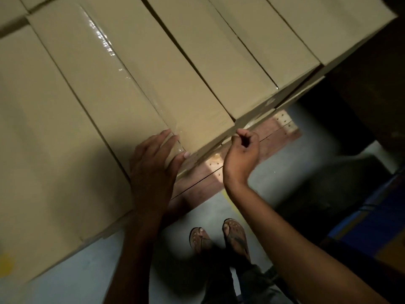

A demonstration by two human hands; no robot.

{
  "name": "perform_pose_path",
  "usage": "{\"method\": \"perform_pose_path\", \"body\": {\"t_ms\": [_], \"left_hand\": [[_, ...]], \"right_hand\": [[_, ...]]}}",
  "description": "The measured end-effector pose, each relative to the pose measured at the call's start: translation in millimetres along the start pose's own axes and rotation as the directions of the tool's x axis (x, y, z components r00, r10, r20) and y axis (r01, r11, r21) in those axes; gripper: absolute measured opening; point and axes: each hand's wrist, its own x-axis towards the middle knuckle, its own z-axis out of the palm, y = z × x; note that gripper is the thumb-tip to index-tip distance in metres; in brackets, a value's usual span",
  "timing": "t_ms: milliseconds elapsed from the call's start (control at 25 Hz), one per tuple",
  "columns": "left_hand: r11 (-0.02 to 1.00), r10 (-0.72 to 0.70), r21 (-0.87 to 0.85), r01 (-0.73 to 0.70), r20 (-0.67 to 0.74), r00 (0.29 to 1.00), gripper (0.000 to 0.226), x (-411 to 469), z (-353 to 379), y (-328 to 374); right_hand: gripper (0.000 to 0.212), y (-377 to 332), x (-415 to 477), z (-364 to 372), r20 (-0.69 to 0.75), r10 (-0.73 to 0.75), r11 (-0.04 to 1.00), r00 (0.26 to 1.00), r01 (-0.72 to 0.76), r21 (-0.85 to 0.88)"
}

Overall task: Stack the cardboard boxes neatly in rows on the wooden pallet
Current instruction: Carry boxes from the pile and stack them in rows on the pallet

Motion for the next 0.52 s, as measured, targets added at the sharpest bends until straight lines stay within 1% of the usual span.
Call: {"method": "perform_pose_path", "body": {"t_ms": [40,80,120,160,200,240,320,400,440,520], "left_hand": [[0.998,-0.056,-0.014,0.056,-0.004,0.998,0.036,-1,-1,3],[0.989,-0.146,-0.037,0.145,-0.026,0.989,0.034,-3,-4,6],[0.962,-0.268,-0.077,0.264,-0.051,0.962,0.034,-5,-8,9],[0.909,-0.407,-0.125,0.397,-0.068,0.911,0.036,-8,-16,11],[0.840,-0.530,-0.176,0.513,-0.063,0.846,0.040,-10,-24,12],[0.764,-0.627,-0.228,0.604,-0.039,0.778,0.044,-11,-33,13],[0.611,-0.761,-0.311,0.728,0.021,0.648,0.052,-7,-49,16],[0.481,-0.834,-0.373,0.793,0.085,0.546,0.056,-2,-61,19],[0.437,-0.851,-0.389,0.811,0.111,0.512,0.054,1,-63,20],[0.356,-0.875,-0.438,0.825,0.153,0.459,0.040,4,-68,21]], "right_hand": [[0.018,-14,-1,-14,0.069,-0.178,0.984,0.982,0.180,-0.019],[0.019,-28,1,-25,0.159,-0.314,0.943,0.936,0.327,-0.061],[0.023,-40,6,-31,0.260,-0.391,0.892,0.883,0.433,-0.129],[0.028,-51,13,-32,0.368,-0.416,0.839,0.832,0.507,-0.197],[0.032,-59,22,-29,0.458,-0.400,0.788,0.794,0.553,-0.269],[0.033,-68,31,-24,0.529,-0.356,0.737,0.770,0.580,-0.348],[0.031,-85,42,-11,0.614,-0.254,0.638,0.747,0.607,-0.474],[0.028,-101,45,-1,0.653,-0.220,0.565,0.724,0.641,-0.520],[0.027,-108,44,2,0.665,-0.219,0.539,0.714,0.657,-0.528],[0.028,-114,41,7,0.676,-0.200,0.485,0.709,0.672,-0.560]]}}
